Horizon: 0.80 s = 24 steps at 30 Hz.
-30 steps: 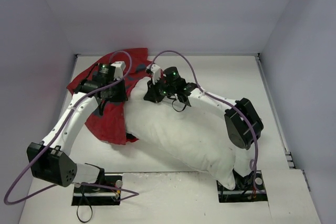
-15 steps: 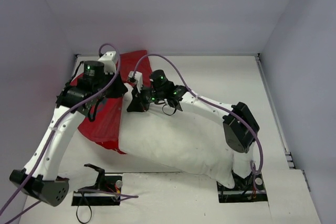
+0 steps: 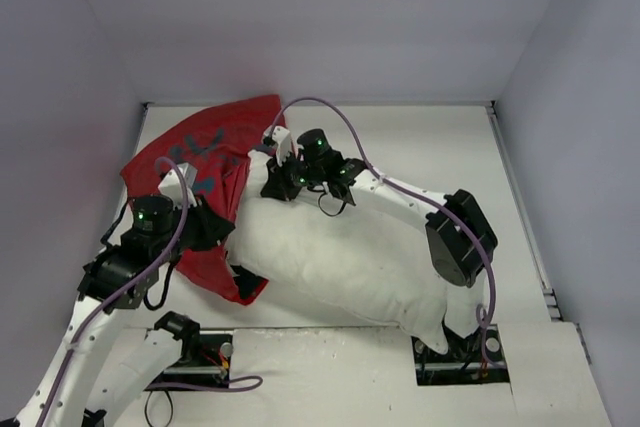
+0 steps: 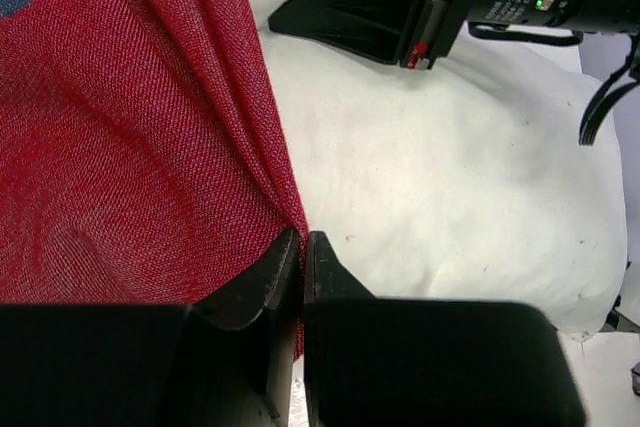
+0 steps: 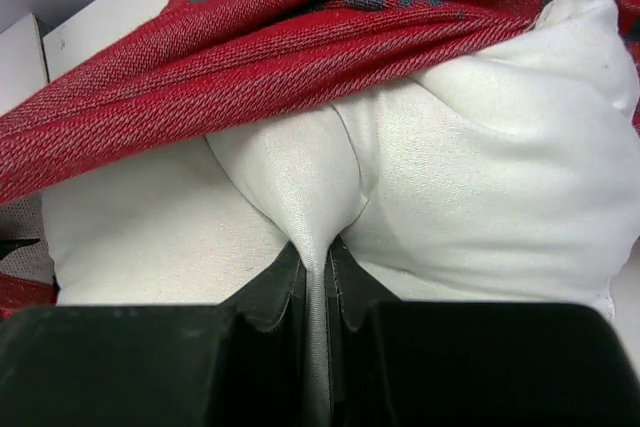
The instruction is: Put the pillow into the pillowcase
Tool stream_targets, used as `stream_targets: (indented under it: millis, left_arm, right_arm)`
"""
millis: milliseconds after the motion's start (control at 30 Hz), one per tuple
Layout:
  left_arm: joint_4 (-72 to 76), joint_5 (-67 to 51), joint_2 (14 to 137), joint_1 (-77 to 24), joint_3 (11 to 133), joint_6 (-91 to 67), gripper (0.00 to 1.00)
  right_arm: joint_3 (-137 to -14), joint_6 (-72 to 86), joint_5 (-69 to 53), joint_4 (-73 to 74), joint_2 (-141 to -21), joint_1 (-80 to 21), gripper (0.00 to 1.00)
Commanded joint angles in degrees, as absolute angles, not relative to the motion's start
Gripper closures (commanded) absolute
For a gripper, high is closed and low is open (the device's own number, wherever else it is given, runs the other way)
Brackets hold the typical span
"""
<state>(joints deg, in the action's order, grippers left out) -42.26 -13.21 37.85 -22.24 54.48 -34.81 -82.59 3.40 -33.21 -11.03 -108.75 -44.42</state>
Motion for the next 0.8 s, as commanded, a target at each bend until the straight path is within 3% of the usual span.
stream_targets:
  millis: [0,33,67,133,233,400,767]
  left_arm:
    - [-41.75,-14.34,39.28,-23.12,55.72,-38.32,1.00]
    - [-42.36,-13.20,39.98,-23.12,55.90,-38.32,0.98]
    - [-42.36,-11.01,40.69,-23.12,56.07,-38.23,0.80]
    - [-42.36,-8.71,43.58,-23.12,57.38,-37.97,0.61]
    - [-42.36,-3.18,49.55,-23.03,60.19,-36.04,0.43]
    - [-42.01,6.58,61.86,-22.94,68.63,-30.86,0.39]
    - [-41.40,8.96,84.27,-17.49,81.47,-28.57,0.39]
  right_arm:
    - [-80.52,1.32,-27.06,-15.91,-105.12,-42.97,1.00]
    - [-79.90,1.23,-27.42,-15.91,-105.20,-43.59,1.00]
    - [-79.37,0.62,-27.51,-15.91,-105.21,-45.07,1.00]
    - [-77.71,0.62,-27.68,-16.17,-105.47,-46.40,1.00]
    - [-75.60,1.40,-28.39,-17.31,-105.73,-48.42,1.00]
    - [-72.87,2.63,-28.30,-19.86,-105.21,-49.92,1.00]
    - [-70.05,2.37,-27.33,-21.88,-103.10,-49.83,1.00]
